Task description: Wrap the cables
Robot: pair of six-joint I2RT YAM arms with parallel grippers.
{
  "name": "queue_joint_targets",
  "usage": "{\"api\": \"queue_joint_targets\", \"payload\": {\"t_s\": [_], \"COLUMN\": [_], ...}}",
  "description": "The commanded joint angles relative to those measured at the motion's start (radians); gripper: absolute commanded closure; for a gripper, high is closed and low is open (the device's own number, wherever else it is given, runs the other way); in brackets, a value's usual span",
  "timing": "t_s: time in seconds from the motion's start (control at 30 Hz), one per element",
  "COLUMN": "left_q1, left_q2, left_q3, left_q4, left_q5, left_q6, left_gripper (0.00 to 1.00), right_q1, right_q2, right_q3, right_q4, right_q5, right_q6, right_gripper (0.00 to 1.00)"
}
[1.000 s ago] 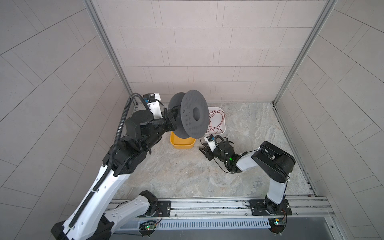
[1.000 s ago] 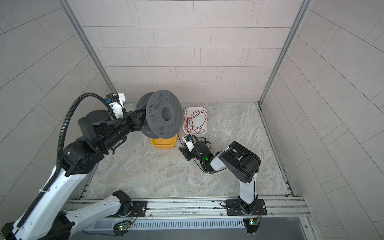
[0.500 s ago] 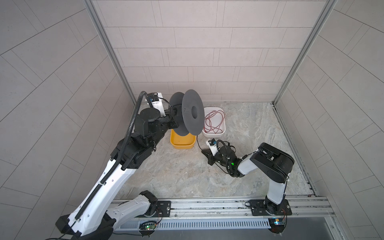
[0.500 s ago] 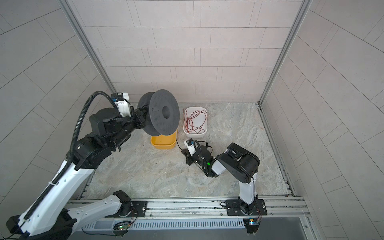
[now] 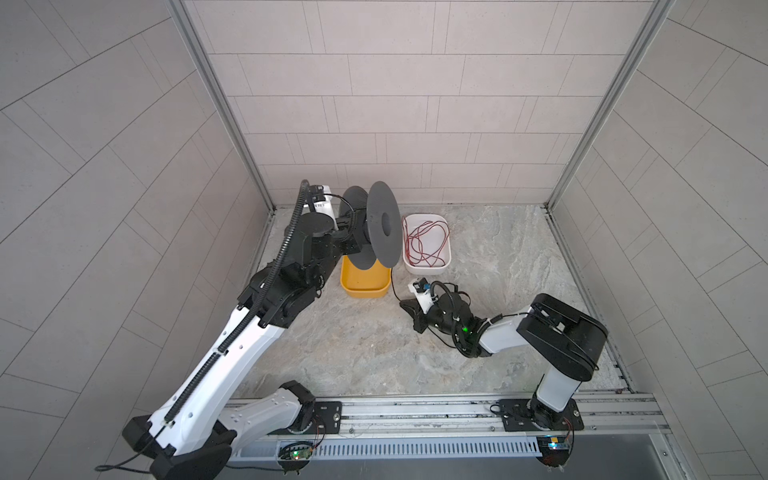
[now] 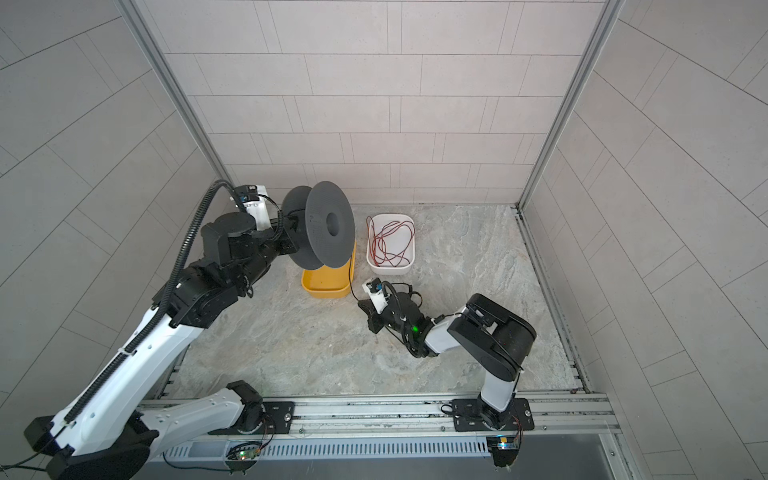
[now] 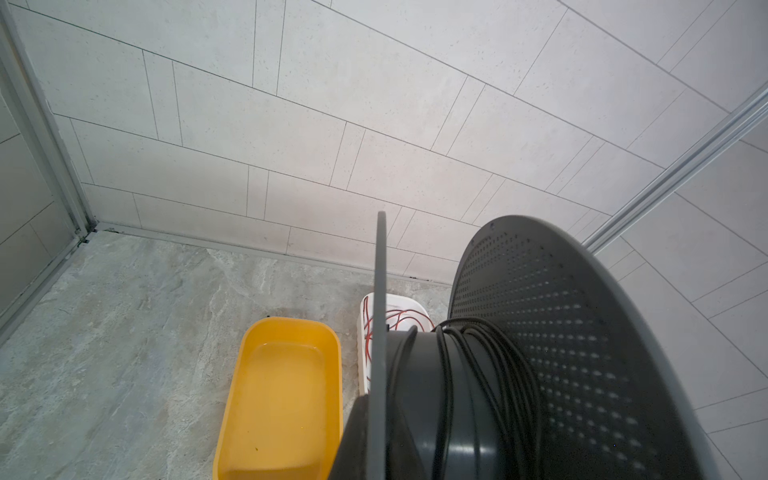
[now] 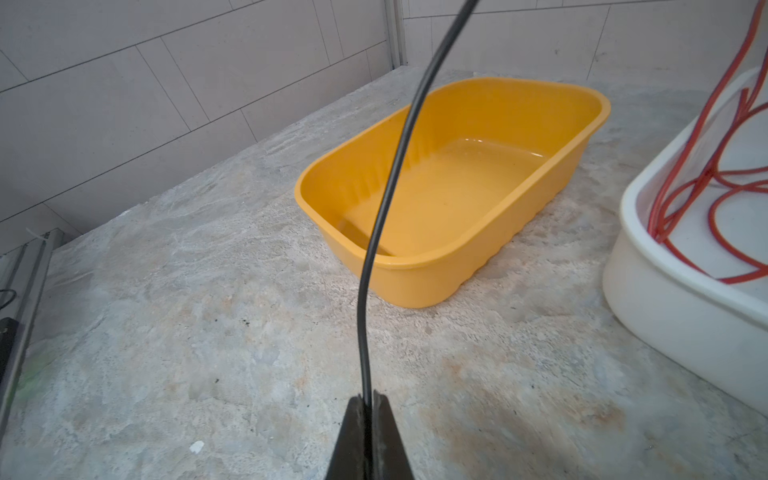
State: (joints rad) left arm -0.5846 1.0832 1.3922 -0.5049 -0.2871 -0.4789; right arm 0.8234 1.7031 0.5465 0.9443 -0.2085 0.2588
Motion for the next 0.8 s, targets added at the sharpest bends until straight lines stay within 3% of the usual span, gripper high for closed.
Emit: {"api": "queue_joint_targets", "payload": {"t_s": [0.0,0.27,0.6,0.77], "left_q1": [0.005,0.004,0.005,0.003], "left_q2": [0.013,0.046,0.087,0.101], "left_q3": [-0.012,-0.079,-0.103,-0.137], "left_q4": [0.105,0.197,0.241,0.273], "left_q5": [-0.052,-0.133,-0.18,-0.172], "left_q6": [0.011,0.011,0.046,0.067], "left_gripper": [1.0,1.0,1.0,1.0], "right_q1": [0.041,0.126,0.173,0.19], "right_q2": [-0.095,-0.27,-0.425,-0.511], "right_q3": [0.001,0.056,0.15,0.23], "right_q4": [-0.118,-0.389,-0.628,-0.757], "right_q5": [0.053,0.09,-0.047,-0.058], "right_q6": [-0.048,-0.126,-0.164,-0.198], "right_gripper": [1.0,1.0,1.0,1.0]}}
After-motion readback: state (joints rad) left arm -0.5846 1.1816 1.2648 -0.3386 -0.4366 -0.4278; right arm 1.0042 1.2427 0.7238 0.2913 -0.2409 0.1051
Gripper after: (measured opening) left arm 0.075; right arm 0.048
